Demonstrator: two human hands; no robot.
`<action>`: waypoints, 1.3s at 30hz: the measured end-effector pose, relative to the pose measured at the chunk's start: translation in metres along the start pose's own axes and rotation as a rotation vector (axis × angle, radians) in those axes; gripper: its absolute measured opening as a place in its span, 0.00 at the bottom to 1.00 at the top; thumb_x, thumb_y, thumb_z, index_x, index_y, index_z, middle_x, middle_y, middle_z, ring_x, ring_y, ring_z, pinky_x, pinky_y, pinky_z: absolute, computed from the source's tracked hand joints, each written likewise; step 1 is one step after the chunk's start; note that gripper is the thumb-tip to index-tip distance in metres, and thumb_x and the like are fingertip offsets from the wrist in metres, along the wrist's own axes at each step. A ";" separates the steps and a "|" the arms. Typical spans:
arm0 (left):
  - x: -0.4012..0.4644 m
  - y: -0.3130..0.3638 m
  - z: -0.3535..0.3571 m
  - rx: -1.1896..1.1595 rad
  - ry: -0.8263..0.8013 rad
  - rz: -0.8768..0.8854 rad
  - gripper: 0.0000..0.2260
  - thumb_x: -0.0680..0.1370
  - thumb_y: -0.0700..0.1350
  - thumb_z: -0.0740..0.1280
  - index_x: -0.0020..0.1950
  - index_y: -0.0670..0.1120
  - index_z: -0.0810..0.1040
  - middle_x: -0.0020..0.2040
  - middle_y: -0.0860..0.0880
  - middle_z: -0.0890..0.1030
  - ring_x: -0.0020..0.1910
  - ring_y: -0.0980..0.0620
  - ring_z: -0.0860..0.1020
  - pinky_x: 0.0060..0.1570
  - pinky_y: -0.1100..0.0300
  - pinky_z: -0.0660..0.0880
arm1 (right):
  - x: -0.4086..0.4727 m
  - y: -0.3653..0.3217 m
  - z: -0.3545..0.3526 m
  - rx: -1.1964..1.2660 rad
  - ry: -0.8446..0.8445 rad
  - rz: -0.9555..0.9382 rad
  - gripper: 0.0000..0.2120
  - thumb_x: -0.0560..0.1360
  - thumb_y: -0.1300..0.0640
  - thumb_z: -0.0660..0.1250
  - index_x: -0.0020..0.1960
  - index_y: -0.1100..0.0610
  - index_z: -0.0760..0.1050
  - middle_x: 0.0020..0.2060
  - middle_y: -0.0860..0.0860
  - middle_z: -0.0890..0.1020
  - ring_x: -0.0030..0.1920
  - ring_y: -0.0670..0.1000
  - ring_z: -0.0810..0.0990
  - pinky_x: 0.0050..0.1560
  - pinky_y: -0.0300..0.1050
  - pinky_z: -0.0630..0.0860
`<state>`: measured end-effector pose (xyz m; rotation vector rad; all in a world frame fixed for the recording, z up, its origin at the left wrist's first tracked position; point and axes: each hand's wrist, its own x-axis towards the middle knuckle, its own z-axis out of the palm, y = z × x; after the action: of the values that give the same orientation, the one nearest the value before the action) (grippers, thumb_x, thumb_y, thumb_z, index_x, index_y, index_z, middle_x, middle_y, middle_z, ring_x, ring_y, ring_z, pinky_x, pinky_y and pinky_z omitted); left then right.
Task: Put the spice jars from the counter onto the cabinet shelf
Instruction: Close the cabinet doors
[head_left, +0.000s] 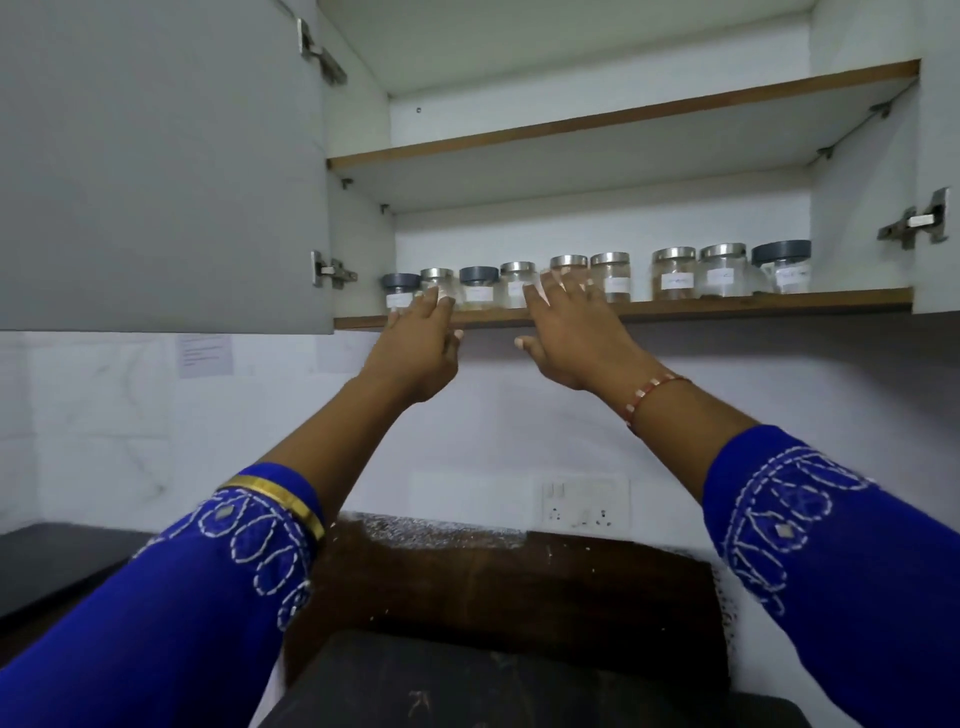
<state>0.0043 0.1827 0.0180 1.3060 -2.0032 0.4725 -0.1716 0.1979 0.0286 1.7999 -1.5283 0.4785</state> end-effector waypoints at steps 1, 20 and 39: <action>-0.012 -0.005 -0.005 0.004 -0.001 -0.008 0.22 0.82 0.44 0.52 0.75 0.41 0.55 0.78 0.43 0.52 0.77 0.46 0.51 0.75 0.51 0.45 | -0.003 -0.010 -0.001 0.038 0.005 -0.006 0.31 0.80 0.46 0.53 0.76 0.60 0.49 0.76 0.59 0.52 0.77 0.60 0.49 0.75 0.58 0.50; -0.113 -0.205 -0.155 0.227 0.249 -0.194 0.20 0.81 0.42 0.53 0.74 0.41 0.58 0.78 0.44 0.53 0.77 0.48 0.50 0.75 0.53 0.44 | 0.056 -0.253 -0.045 0.325 0.121 -0.225 0.31 0.80 0.46 0.52 0.77 0.59 0.48 0.77 0.58 0.50 0.77 0.59 0.47 0.76 0.57 0.48; -0.061 -0.323 -0.190 -0.491 0.464 -0.279 0.28 0.78 0.54 0.59 0.74 0.45 0.57 0.74 0.46 0.65 0.71 0.46 0.66 0.70 0.50 0.65 | 0.134 -0.436 -0.050 0.575 0.320 -0.077 0.52 0.70 0.33 0.63 0.76 0.62 0.39 0.76 0.63 0.52 0.75 0.64 0.54 0.72 0.55 0.61</action>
<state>0.3778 0.2032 0.0852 1.0280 -1.4065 0.1182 0.2856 0.1595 0.0318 2.0619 -1.1625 1.1987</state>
